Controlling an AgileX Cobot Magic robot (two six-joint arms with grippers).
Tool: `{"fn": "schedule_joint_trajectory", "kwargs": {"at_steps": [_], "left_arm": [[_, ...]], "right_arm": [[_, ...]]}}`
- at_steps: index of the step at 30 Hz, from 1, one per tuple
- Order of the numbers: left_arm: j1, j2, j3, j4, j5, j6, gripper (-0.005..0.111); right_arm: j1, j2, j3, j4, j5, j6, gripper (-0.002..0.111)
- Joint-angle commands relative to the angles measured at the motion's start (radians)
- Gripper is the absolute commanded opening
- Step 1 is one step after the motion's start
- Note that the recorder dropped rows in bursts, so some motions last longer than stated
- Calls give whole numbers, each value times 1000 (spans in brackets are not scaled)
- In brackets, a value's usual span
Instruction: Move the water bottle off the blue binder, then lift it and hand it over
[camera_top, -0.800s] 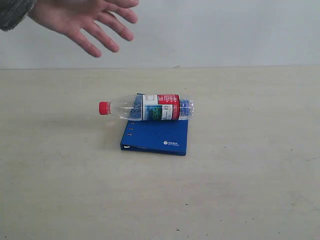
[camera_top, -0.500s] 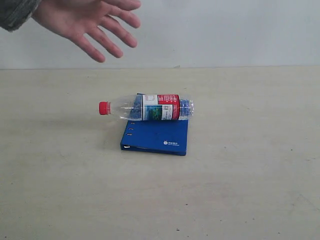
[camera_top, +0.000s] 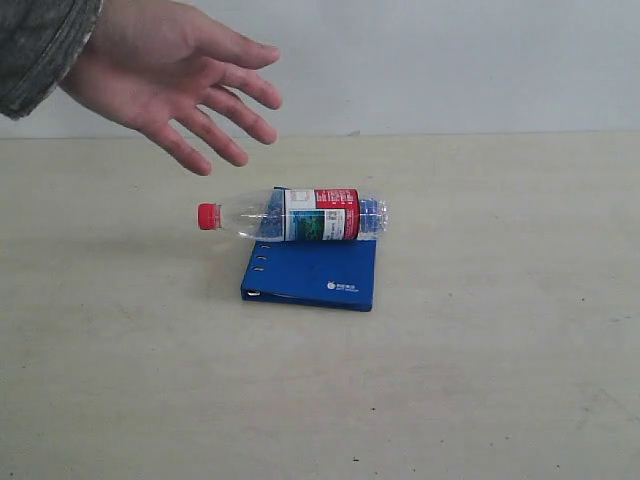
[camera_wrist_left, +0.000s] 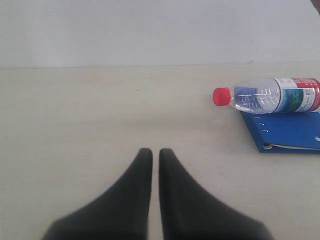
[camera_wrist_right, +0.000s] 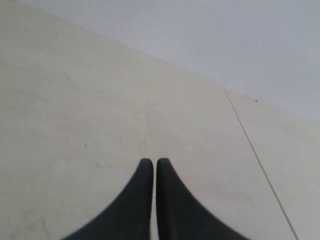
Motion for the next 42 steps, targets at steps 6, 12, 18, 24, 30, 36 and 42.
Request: {"fn": "schedule_joint_trajectory", "kwargs": {"at_steps": [6, 12, 18, 24, 30, 36, 42], "left_arm": [[-3, -4, 3, -9, -12, -3, 4], [-3, -4, 3, -9, -12, -3, 4], [-3, -4, 3, -9, -12, -3, 4], [-3, -4, 3, -9, -12, -3, 4], [-3, -4, 3, -9, -12, -3, 4], [-3, -4, 3, -9, -12, -3, 4], [-3, -4, 3, -9, -12, -3, 4]], "right_arm": [[1, 179, -74, 744, -151, 529, 0], [1, 414, -151, 774, 332, 340, 0], [1, 718, -164, 1201, 682, -243, 0], [1, 983, -180, 1485, 943, -1012, 2], [1, 1086, -305, 1524, 943, -1380, 22], [46, 1262, -620, 1590, 943, -1471, 56], [375, 1524, -1060, 1175, 641, -1476, 57]]}}
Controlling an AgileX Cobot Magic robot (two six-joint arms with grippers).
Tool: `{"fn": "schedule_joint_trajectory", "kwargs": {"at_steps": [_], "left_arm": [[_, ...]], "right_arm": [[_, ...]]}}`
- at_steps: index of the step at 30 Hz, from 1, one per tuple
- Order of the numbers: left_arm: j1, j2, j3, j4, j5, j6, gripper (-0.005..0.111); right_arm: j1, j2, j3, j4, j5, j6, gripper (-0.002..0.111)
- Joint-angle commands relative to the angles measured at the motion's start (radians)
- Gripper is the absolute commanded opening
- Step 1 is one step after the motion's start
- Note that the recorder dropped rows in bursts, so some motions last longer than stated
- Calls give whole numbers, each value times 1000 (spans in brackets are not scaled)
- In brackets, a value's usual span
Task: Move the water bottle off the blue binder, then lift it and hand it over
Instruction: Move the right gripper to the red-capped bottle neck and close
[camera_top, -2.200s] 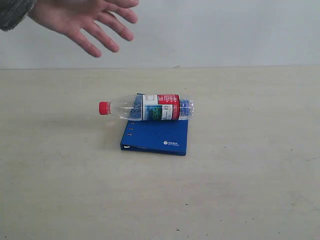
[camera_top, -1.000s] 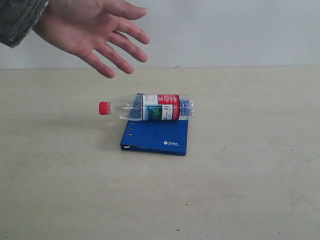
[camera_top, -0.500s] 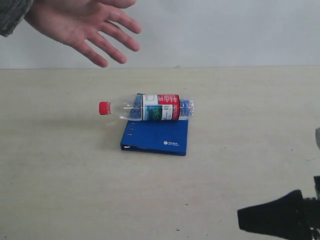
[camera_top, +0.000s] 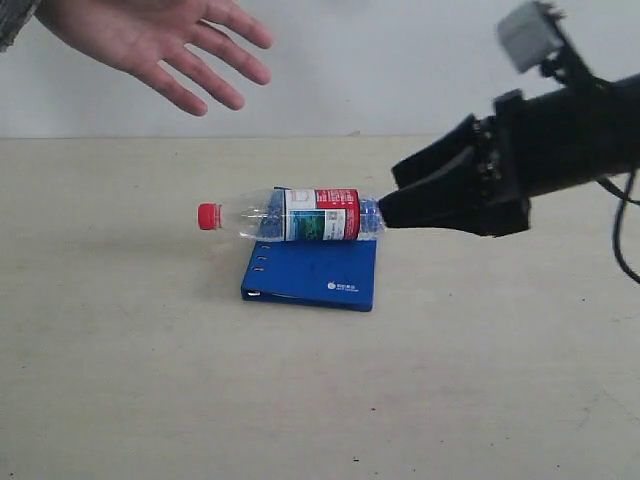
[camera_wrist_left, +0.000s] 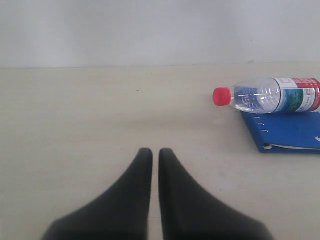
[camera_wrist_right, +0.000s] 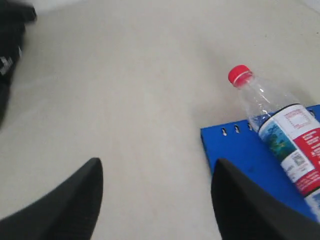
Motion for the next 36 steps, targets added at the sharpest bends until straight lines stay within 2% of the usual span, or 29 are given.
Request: {"fn": "schedule_joint_trajectory", "kwargs": {"at_steps": [1, 4, 9, 14, 18, 36], "left_arm": [[-3, -4, 3, -9, -12, -3, 4], [-3, -4, 3, -9, -12, -3, 4], [-3, -4, 3, -9, -12, -3, 4], [-3, -4, 3, -9, -12, -3, 4], [-3, -4, 3, -9, -12, -3, 4], [-3, -4, 3, -9, -12, -3, 4]], "right_arm": [[144, 125, -176, -202, -236, 10, 57], [203, 234, -233, -200, -344, 17, 57], [260, 357, -271, -206, -445, -45, 74], [306, 416, -298, -85, -578, -146, 74], [338, 463, -378, 19, -574, -194, 74], [391, 763, -812, 74, -542, -139, 74]]}}
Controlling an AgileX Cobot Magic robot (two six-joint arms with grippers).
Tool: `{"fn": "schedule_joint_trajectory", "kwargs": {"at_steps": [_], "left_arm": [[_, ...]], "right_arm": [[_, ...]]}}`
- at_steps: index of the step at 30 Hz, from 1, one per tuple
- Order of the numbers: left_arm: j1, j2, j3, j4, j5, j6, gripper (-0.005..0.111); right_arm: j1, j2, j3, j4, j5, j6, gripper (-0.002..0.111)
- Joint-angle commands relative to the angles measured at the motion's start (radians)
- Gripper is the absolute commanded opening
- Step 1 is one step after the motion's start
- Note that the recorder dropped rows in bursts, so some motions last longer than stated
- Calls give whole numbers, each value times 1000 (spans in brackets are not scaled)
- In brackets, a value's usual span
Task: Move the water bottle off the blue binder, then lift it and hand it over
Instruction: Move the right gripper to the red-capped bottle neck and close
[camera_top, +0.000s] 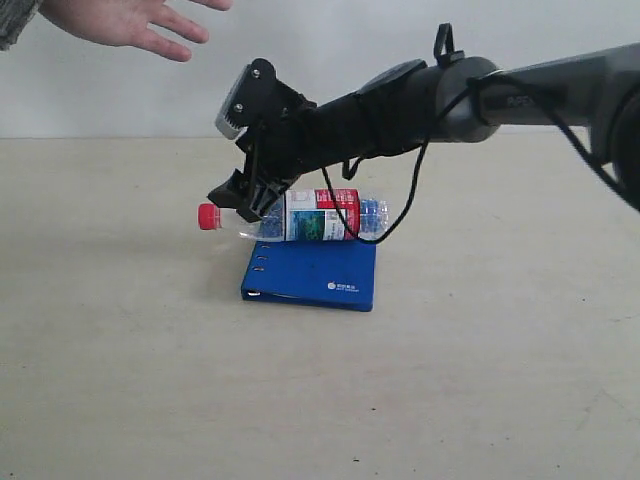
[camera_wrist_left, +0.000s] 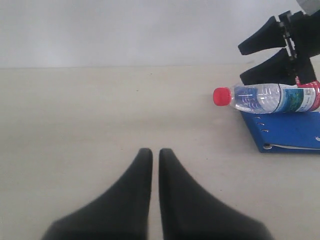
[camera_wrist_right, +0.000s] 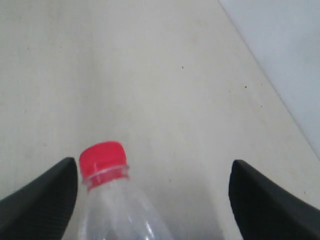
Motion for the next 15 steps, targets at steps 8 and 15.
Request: {"fn": "schedule_joint_trajectory", "kwargs": {"at_steps": [8, 15], "left_arm": [[-3, -4, 3, -9, -12, -3, 4], [-3, -4, 3, -9, -12, -3, 4]], "right_arm": [[15, 115, -79, -102, 54, 104, 74], [15, 159, -90, -200, -23, 195, 74]]}}
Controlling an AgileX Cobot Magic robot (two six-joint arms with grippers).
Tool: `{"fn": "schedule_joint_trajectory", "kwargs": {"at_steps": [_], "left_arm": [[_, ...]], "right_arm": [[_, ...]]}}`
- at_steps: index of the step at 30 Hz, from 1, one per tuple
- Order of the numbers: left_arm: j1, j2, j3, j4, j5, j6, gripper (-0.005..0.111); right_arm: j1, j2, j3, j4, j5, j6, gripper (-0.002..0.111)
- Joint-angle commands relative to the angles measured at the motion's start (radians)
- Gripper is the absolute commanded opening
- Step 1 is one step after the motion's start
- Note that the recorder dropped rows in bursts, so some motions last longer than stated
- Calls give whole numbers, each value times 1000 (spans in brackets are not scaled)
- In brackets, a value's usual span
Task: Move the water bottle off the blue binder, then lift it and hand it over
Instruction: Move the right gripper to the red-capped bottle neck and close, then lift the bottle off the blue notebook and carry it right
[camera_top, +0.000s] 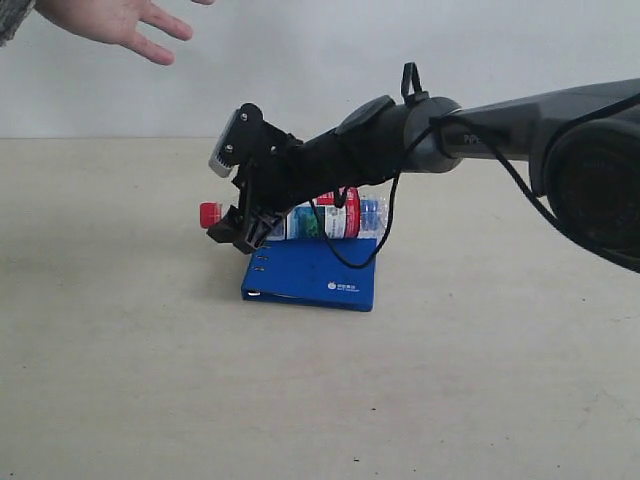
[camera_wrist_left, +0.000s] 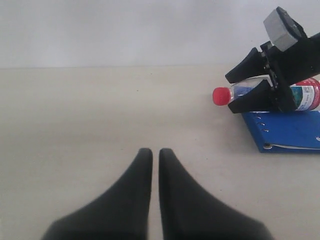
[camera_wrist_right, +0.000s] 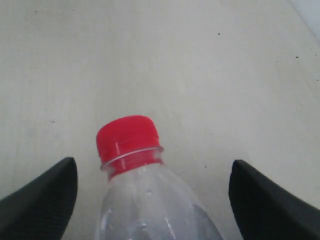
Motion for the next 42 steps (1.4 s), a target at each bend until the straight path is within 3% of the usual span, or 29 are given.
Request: {"fn": "schedule_joint_trajectory", "kwargs": {"at_steps": [1, 7, 13, 18, 24, 27, 36, 42], "left_arm": [[-3, -4, 3, -9, -12, -3, 4], [-3, -4, 3, -9, -12, -3, 4], [-3, -4, 3, -9, -12, -3, 4], [-3, -4, 3, -9, -12, -3, 4], [-3, -4, 3, -9, -12, -3, 4], [-3, -4, 3, -9, -12, -3, 4], [-3, -4, 3, -9, -12, -3, 4], [-3, -4, 3, -9, -12, -3, 4]], "right_arm": [[-1, 32, -4, -118, -23, 105, 73], [-1, 24, -4, -328, 51, 273, 42], [-1, -8, -4, -559, 123, 466, 39], [-1, -54, -4, -605, 164, 516, 38], [-1, -89, -4, -639, 279, 528, 8], [-1, -87, -4, -703, 359, 590, 1], [-6, -159, -4, -744, 377, 735, 1], [-115, -278, -4, -841, 382, 887, 0]]}}
